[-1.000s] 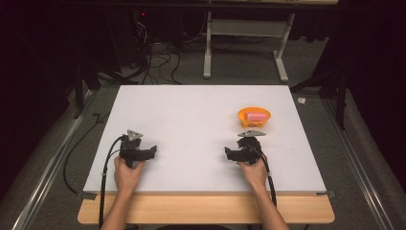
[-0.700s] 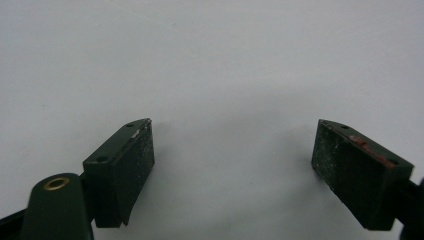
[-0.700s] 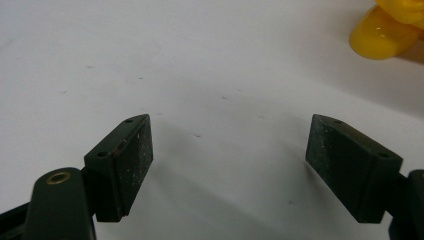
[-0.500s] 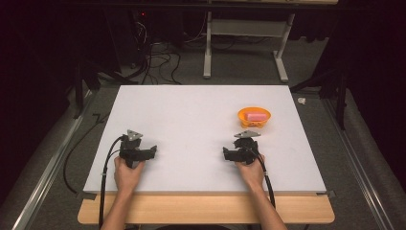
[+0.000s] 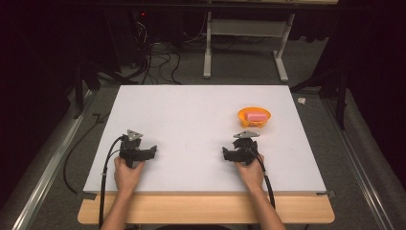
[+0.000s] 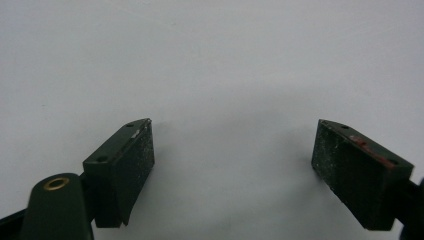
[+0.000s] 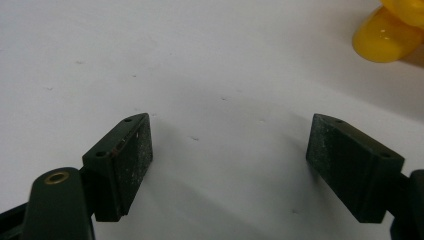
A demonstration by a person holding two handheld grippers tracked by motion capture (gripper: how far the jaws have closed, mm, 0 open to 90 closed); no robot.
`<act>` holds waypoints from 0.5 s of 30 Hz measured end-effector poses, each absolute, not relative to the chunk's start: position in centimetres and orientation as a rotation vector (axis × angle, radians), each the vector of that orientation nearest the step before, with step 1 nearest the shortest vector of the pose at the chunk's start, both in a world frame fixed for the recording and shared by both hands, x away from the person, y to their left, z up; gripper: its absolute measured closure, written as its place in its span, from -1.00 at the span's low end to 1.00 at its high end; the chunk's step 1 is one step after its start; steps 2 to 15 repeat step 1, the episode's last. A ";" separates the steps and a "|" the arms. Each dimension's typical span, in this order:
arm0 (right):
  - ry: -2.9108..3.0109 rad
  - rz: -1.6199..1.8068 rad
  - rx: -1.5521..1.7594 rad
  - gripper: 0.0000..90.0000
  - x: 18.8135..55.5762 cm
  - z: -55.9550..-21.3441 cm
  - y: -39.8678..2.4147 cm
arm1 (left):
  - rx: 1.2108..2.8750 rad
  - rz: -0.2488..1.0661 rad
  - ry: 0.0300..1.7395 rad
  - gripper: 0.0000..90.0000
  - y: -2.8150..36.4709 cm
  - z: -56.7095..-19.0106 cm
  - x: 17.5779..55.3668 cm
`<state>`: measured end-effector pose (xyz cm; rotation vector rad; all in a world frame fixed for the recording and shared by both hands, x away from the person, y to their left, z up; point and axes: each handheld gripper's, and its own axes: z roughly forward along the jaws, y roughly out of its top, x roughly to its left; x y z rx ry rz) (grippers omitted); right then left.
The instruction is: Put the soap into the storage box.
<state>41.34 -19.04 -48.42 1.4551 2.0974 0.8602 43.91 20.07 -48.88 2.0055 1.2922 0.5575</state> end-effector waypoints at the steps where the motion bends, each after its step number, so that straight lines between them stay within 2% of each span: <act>1: 2.098 0.860 1.455 -0.58 41.3 -48.4 -19.0 | 2.005 0.558 1.292 -0.61 20.1 -48.9 43.9; 15: 2.098 0.860 1.455 -0.58 41.3 -48.4 -19.0 | 2.005 0.558 1.292 -0.61 20.1 -48.9 43.9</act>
